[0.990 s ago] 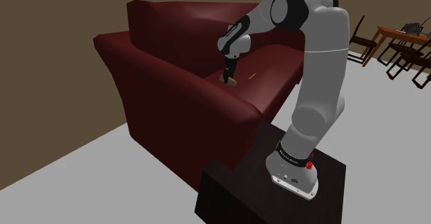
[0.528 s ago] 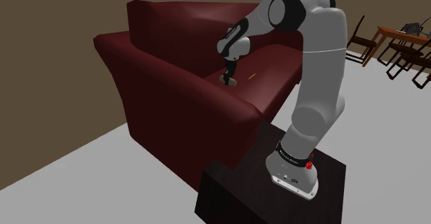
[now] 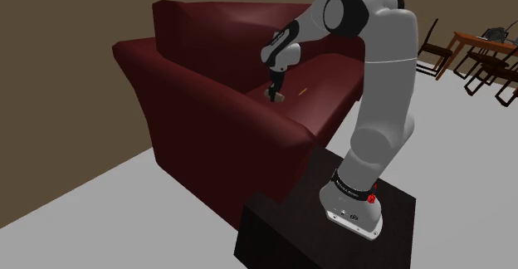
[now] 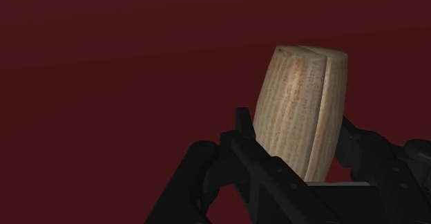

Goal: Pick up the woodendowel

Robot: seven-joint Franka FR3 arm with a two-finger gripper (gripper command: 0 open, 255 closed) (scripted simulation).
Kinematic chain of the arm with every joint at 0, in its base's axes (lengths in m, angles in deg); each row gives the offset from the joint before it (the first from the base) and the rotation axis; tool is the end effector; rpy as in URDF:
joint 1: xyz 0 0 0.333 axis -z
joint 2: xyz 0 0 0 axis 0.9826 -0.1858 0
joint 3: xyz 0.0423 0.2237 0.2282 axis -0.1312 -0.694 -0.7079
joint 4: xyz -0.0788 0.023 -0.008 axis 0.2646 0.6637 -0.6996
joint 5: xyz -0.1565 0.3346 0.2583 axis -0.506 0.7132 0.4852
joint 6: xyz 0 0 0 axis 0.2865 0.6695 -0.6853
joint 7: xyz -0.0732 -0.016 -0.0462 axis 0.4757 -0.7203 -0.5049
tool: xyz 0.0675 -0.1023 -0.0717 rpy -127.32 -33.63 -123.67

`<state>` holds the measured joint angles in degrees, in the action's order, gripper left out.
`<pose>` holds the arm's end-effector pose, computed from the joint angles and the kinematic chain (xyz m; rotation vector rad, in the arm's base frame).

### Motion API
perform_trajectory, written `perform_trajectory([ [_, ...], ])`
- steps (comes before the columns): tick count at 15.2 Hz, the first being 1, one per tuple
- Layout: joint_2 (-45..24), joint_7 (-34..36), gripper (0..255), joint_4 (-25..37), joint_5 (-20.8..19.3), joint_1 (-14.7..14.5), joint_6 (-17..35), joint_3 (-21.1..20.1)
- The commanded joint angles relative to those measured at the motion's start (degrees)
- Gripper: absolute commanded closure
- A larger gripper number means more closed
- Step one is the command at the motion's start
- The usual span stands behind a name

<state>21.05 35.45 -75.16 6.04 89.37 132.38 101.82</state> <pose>0.5583 -0.3188 0.1842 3.0847 0.2782 -0.1292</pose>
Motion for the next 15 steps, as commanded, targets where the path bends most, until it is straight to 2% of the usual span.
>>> perform_trajectory([
  [1, 1.01, 0.15, 255, 0.12, -0.40, -0.16, -1.09, 0.25],
  [15, 6.89, 1.25, 255, 2.27, -2.82, -1.14, -8.82, 1.43],
])
